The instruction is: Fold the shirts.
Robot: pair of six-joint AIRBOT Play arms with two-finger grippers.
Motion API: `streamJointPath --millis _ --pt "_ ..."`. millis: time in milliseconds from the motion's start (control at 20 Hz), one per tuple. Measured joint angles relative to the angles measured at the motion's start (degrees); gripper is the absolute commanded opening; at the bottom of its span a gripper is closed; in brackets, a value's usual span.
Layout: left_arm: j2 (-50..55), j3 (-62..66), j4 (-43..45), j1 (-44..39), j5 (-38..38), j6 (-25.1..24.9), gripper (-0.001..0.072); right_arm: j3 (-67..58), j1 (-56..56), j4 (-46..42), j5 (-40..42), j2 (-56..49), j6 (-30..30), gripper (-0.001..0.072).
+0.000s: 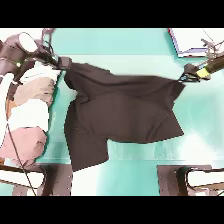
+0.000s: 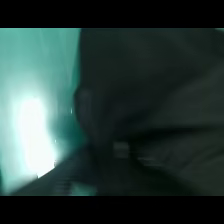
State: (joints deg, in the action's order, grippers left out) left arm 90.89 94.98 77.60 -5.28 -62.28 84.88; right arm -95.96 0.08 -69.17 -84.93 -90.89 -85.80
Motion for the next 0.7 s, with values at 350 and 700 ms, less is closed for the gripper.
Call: streamJointPath --millis 350,700 --pt "-3.69 -1.68 0.15 5.49 -8.55 -0.57 0.0603 -4.11 -3.52 6.45 -4.39 -1.42 3.78 0.0423" --pt "-24.11 -32.37 -1.68 10.1 -10.12 -0.98 0.0603 16.98 -8.98 7.93 -4.35 13.77 6.4 0.0423"
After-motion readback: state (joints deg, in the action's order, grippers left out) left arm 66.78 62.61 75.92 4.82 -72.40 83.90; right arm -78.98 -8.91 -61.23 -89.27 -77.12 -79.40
